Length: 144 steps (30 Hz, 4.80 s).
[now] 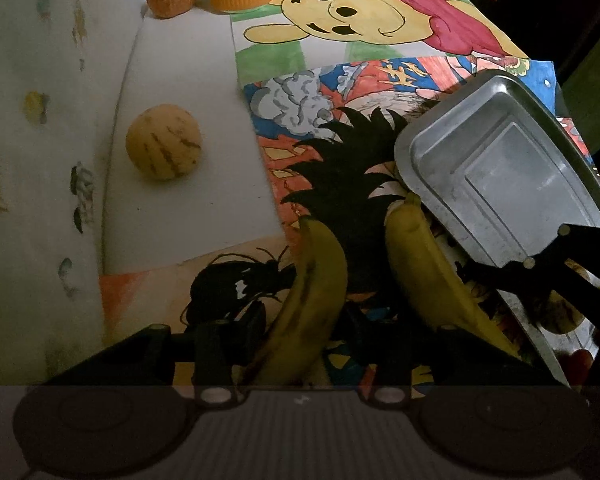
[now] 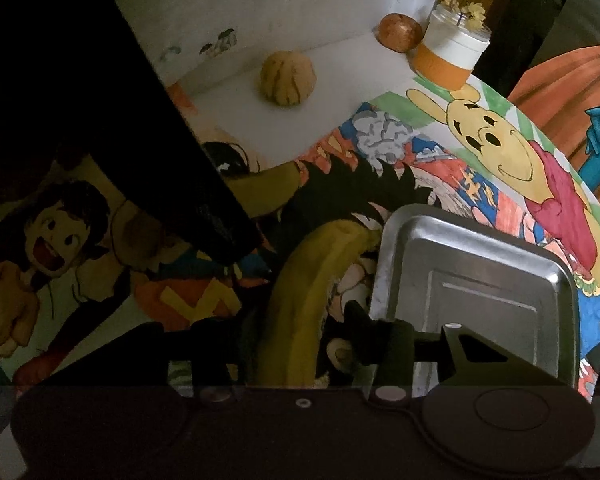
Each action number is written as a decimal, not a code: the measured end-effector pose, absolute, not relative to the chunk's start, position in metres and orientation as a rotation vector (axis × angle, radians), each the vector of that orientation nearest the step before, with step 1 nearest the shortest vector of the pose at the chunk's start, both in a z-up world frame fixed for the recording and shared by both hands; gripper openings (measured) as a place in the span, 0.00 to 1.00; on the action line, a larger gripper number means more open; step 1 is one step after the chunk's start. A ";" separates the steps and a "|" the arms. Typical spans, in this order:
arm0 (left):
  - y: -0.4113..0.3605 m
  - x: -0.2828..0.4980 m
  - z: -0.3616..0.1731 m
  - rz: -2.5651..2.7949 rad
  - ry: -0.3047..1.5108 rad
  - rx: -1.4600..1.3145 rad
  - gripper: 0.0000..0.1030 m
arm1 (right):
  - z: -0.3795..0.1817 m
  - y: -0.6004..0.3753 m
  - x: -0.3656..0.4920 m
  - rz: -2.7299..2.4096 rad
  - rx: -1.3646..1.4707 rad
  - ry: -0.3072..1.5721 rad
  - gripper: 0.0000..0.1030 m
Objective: Organize fruits
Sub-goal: 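Grasp a yellow banana with the left tool while the right tool grasps the other banana, then carry both bananas into the metal tray while both tools open to release, then withdraw both tools up and away from the tray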
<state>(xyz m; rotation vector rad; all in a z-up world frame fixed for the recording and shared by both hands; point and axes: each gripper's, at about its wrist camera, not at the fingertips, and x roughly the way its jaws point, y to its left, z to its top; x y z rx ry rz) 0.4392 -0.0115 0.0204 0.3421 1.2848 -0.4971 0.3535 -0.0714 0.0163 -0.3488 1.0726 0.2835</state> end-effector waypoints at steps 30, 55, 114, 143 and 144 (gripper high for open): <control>-0.015 0.445 0.059 -0.379 1.263 0.170 0.35 | 0.060 -0.121 0.340 0.124 -0.058 0.961 0.34; -0.153 0.465 0.048 -0.649 1.240 0.300 0.35 | 0.038 -0.233 0.350 -0.154 0.105 1.001 0.34; -0.101 0.409 0.100 -0.400 1.166 0.062 0.98 | 0.097 -0.254 0.278 -0.081 0.003 0.939 0.98; -0.042 0.258 0.082 -0.170 1.282 0.060 0.99 | 0.091 -0.269 0.212 0.021 -0.005 1.212 0.99; -0.043 0.256 0.081 -0.177 1.291 0.064 0.99 | 0.088 -0.269 0.212 0.021 -0.005 1.237 0.99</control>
